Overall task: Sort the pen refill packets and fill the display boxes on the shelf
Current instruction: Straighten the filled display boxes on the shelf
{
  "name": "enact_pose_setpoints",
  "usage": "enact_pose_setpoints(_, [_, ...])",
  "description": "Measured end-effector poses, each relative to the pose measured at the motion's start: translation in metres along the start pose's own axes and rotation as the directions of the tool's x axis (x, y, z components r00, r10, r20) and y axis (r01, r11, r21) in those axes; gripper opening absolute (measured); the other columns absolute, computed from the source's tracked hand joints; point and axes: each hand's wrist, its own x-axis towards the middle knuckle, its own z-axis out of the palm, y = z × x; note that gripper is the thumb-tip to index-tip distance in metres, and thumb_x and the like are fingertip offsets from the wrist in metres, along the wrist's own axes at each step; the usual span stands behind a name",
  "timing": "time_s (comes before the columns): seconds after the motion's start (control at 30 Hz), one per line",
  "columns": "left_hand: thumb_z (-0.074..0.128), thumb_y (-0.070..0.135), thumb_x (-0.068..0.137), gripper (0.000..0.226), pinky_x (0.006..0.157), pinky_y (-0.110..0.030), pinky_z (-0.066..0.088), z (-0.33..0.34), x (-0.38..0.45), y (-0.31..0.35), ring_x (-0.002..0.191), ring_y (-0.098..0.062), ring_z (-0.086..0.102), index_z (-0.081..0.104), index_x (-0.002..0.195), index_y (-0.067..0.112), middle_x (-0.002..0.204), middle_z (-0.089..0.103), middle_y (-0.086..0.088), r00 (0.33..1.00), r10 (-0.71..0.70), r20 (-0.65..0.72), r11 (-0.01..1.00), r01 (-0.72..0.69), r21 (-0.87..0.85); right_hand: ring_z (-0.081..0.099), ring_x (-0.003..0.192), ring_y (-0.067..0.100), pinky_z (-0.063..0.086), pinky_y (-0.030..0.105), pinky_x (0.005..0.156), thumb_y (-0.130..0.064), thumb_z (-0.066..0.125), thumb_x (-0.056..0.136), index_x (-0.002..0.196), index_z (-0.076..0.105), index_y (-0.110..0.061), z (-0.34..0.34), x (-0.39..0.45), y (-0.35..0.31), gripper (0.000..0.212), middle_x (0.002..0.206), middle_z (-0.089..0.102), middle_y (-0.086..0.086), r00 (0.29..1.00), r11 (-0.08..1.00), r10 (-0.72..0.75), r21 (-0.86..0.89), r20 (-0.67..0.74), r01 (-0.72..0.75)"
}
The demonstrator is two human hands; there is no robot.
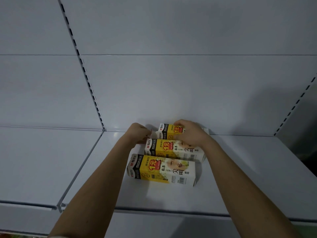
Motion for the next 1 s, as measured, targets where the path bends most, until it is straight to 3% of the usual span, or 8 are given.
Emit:
enact_pose_setpoints(0.07, [0.058,0.006,0.096,0.028,0.051,-0.022,0.054,0.002,0.001,0.000,0.076,-0.022,0.070,0.062,0.121,-0.006,0.106,0.069,-0.019,0.999,0.032,0.011,0.998,-0.031,-0.049,0.068,0.069,0.019,0.052,0.028,0.048,-0.011,0.076,0.084,0.137,0.051,-0.023,0.000,0.002,0.002,0.061,0.122,0.059,-0.005,1.000,0.997,0.024,0.075,0.003,-0.024])
enact_pose_setpoints(0.13, [0.061,0.013,0.096,0.032,0.062,-0.026,0.056,0.004,-0.001,0.002,0.084,-0.020,0.070,0.061,0.126,0.002,0.105,0.071,-0.013,0.993,0.110,0.035,0.990,-0.106,-0.095,0.068,0.071,0.019,0.050,0.026,0.046,-0.005,0.077,0.081,0.138,0.051,-0.022,0.000,0.001,0.004,0.065,0.126,0.058,-0.002,1.000,0.991,0.011,0.136,-0.029,-0.006])
enact_pose_setpoints(0.23, [0.063,0.020,0.096,0.030,0.081,-0.031,0.058,0.003,-0.006,0.012,0.097,-0.021,0.069,0.064,0.124,0.010,0.111,0.070,-0.009,0.959,0.283,0.030,0.949,-0.275,-0.151,0.063,0.095,0.015,0.056,0.027,0.066,0.001,0.075,0.081,0.139,0.052,-0.019,-0.002,-0.003,0.001,0.065,0.131,0.055,0.000,0.993,0.954,-0.013,0.297,-0.117,0.048])
enact_pose_setpoints(0.33, [0.065,0.021,0.095,0.026,0.085,-0.032,0.059,-0.001,-0.012,0.028,0.103,-0.021,0.069,0.067,0.121,0.015,0.113,0.069,-0.007,0.894,0.443,-0.064,0.869,-0.446,-0.214,0.053,0.107,0.003,0.046,0.018,0.090,-0.001,0.076,0.080,0.137,0.055,-0.018,-0.006,-0.007,-0.008,0.063,0.129,0.054,0.000,0.973,0.927,-0.073,0.345,-0.218,0.147])
enact_pose_setpoints(0.47, [0.070,0.022,0.091,0.030,0.085,-0.035,0.059,-0.003,-0.019,0.043,0.101,-0.019,0.070,0.068,0.120,0.015,0.113,0.070,-0.005,0.805,0.553,-0.216,0.779,-0.591,-0.210,0.047,0.098,-0.014,0.040,-0.003,0.070,-0.002,0.074,0.083,0.138,0.054,-0.020,-0.006,-0.009,-0.019,0.061,0.124,0.049,-0.002,0.958,0.887,-0.109,0.408,-0.266,0.215])
enact_pose_setpoints(0.67, [0.067,0.015,0.093,0.035,0.091,-0.040,0.057,-0.006,-0.020,0.045,0.103,-0.020,0.069,0.064,0.128,0.017,0.120,0.068,-0.003,0.808,0.560,-0.183,0.767,-0.590,-0.254,0.048,0.101,-0.015,0.039,0.005,0.074,-0.006,0.071,0.087,0.134,0.049,-0.023,-0.003,-0.011,-0.022,0.054,0.123,0.053,-0.012,0.967,0.878,-0.143,0.424,-0.212,0.223])
enact_pose_setpoints(0.77, [0.068,0.017,0.092,0.048,0.083,-0.030,0.057,-0.010,-0.024,0.053,0.107,-0.017,0.066,0.055,0.138,0.022,0.128,0.063,0.001,0.844,0.524,-0.116,0.800,-0.534,-0.274,0.049,0.113,-0.002,0.041,0.010,0.088,-0.003,0.070,0.087,0.131,0.048,-0.024,-0.005,-0.008,-0.022,0.054,0.127,0.054,-0.009,0.973,0.875,-0.159,0.433,-0.168,0.218])
enact_pose_setpoints(1.0, [0.066,0.012,0.090,0.045,0.072,-0.025,0.052,-0.004,-0.029,0.061,0.100,-0.017,0.065,0.059,0.134,0.020,0.122,0.065,-0.004,0.891,0.453,-0.026,0.797,-0.418,-0.435,0.049,0.113,-0.002,0.043,0.012,0.087,-0.003,0.069,0.088,0.133,0.047,-0.023,-0.006,-0.010,-0.021,0.054,0.129,0.053,-0.008,0.973,0.864,-0.172,0.451,-0.153,0.223])
